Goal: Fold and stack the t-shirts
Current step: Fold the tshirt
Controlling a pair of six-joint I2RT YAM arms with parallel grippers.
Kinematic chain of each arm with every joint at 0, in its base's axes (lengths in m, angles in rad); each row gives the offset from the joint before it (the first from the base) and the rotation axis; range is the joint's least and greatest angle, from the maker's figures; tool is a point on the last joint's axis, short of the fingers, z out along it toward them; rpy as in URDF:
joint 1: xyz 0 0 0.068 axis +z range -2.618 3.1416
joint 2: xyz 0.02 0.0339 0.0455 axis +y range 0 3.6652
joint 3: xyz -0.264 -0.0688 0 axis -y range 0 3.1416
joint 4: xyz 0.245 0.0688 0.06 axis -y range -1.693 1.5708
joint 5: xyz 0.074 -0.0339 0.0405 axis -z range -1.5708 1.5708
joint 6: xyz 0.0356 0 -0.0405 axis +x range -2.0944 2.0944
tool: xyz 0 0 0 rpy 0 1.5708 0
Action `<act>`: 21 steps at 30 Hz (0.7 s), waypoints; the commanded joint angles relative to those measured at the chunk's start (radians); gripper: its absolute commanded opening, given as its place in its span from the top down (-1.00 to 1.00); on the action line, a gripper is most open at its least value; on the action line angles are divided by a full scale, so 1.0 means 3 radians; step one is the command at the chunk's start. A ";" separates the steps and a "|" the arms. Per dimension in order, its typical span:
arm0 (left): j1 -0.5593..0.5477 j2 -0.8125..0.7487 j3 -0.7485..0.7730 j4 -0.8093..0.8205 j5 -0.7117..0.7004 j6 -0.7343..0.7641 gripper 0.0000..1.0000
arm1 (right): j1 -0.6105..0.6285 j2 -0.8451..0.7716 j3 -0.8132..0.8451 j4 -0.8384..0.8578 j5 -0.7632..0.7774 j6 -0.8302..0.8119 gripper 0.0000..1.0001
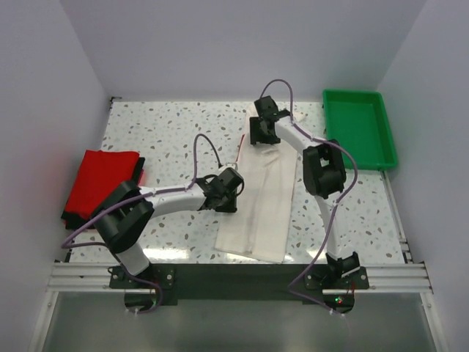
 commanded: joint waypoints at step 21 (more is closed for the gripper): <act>0.0603 0.0082 0.0019 0.0536 0.0613 -0.0187 0.37 | 0.0148 0.0616 0.1277 0.0121 -0.0432 -0.0179 -0.45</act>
